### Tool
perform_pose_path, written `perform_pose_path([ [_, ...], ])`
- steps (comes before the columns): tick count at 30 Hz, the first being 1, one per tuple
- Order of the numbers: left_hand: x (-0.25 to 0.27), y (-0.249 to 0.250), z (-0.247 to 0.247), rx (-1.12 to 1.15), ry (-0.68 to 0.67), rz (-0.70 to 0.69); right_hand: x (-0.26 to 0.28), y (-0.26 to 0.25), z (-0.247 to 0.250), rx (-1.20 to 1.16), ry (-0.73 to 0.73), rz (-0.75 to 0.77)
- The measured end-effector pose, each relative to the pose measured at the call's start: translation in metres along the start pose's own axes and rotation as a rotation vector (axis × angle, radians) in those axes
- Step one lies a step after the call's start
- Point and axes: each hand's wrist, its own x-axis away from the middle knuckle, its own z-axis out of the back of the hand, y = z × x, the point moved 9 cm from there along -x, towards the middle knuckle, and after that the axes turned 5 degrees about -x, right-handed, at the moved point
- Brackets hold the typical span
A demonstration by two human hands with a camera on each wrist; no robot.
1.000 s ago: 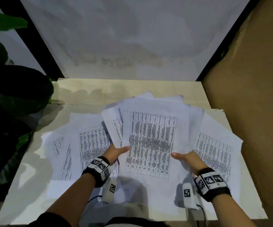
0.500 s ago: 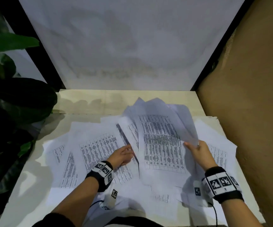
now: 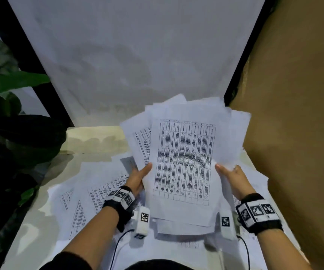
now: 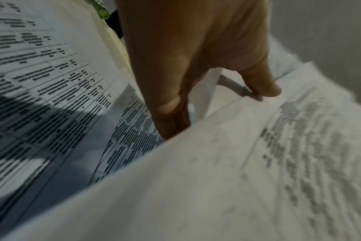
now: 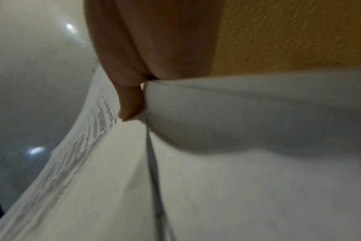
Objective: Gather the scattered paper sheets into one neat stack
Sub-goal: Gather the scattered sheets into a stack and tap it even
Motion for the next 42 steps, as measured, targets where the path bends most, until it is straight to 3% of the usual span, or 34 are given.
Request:
perform_pose_path([
  [2, 0.004, -0.002, -0.004, -0.147, -0.028, 0.022, -0.003, 0.006, -0.002, 0.065, 0.000, 0.004],
  [6, -0.008, -0.026, 0.017, -0.451, 0.078, 0.057, 0.001, 0.012, -0.018, 0.130, -0.076, -0.007],
  [8, -0.002, -0.029, 0.017, -0.537, 0.063, 0.048, 0.004, 0.018, -0.021, 0.160, -0.094, -0.023],
  [12, 0.031, 0.005, -0.012, -0.635, -0.010, -0.199, 0.011, 0.007, -0.020, 0.120, -0.057, 0.056],
  [17, 0.043, 0.040, -0.007, -0.780, 0.156, -0.294, 0.031, -0.038, -0.023, -0.102, -0.048, 0.287],
  [20, 0.060, 0.063, -0.012, -0.897, 0.164, -0.415, 0.034, -0.043, -0.030, -0.125, -0.078, 0.341],
  [22, 0.068, 0.068, -0.017, -0.852, 0.094, -0.521, 0.034, -0.037, -0.038, -0.111, -0.121, 0.336],
  [25, 0.062, 0.047, -0.013, -0.831, 0.024, -0.420, 0.031, -0.021, -0.046, -0.078, -0.131, 0.295],
  [27, 0.061, 0.042, -0.010, -0.875, 0.063, -0.427, 0.028, -0.016, -0.049, -0.077, -0.083, 0.270],
  [29, 0.069, 0.053, -0.011, -0.874, 0.133, -0.525, 0.031, -0.023, -0.052, -0.070, -0.033, 0.287],
  [33, 0.095, 0.094, -0.011, -0.719, 0.275, -0.766, 0.052, -0.069, -0.063, -0.174, -0.051, 0.438],
  [35, 0.105, 0.107, -0.011, -0.593, 0.291, -0.817, 0.060, -0.078, -0.070, -0.226, -0.088, 0.475],
  [38, 0.107, 0.106, 0.000, -0.407, 0.308, -0.754, 0.062, -0.069, -0.084, -0.191, -0.154, 0.455],
  [42, 0.097, 0.084, 0.010, -0.383, 0.218, -0.620, 0.049, -0.040, -0.095, -0.105, -0.206, 0.341],
])
